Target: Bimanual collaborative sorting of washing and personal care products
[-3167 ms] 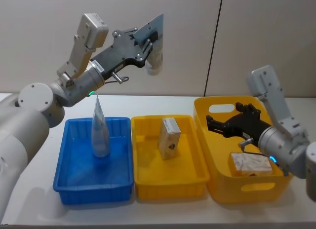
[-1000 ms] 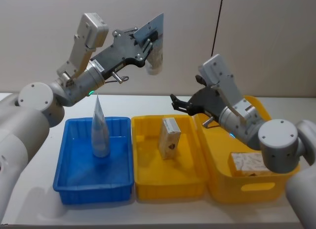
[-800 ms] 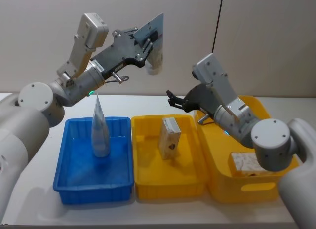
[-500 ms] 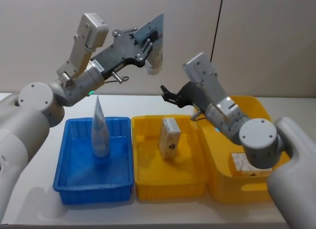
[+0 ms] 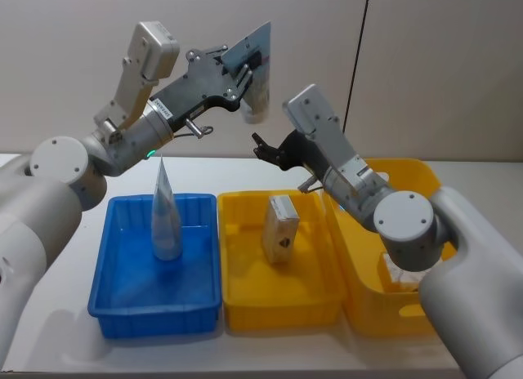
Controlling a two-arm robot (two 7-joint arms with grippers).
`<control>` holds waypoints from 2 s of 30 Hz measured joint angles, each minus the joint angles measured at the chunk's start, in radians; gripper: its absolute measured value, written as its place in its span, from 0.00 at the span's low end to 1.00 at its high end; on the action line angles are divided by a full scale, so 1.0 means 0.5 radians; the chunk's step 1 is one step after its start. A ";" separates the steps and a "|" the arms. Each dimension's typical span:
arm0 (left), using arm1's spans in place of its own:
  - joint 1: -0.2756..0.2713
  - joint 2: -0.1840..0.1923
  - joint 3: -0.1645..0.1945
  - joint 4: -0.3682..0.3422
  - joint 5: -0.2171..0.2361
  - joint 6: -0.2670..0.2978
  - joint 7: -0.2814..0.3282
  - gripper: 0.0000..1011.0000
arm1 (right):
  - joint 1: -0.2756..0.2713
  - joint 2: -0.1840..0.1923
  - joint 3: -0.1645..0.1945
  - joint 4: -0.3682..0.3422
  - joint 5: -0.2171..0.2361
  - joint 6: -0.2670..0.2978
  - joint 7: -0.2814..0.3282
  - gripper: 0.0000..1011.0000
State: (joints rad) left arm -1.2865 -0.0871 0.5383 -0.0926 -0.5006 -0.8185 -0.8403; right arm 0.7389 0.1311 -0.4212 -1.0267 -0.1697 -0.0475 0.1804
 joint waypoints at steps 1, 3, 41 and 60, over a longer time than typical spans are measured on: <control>0.000 0.000 0.000 0.000 0.000 0.000 0.000 0.16 | 0.005 -0.004 -0.001 0.009 -0.004 -0.005 -0.005 0.99; 0.000 0.000 0.000 0.000 0.000 0.000 0.000 0.16 | 0.024 -0.018 -0.003 0.041 -0.015 -0.022 -0.015 0.99; 0.000 0.000 0.000 0.000 0.000 0.000 0.000 0.16 | 0.332 -0.241 0.001 0.583 -0.118 -0.269 -0.100 0.99; 0.000 0.000 0.000 0.000 0.000 0.000 0.000 0.16 | 0.366 -0.273 0.018 0.638 -0.124 -0.287 -0.119 0.62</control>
State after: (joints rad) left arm -1.2866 -0.0871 0.5382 -0.0926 -0.5006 -0.8185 -0.8401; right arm 0.9217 -0.0056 -0.4123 -0.7077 -0.2319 -0.1909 0.1209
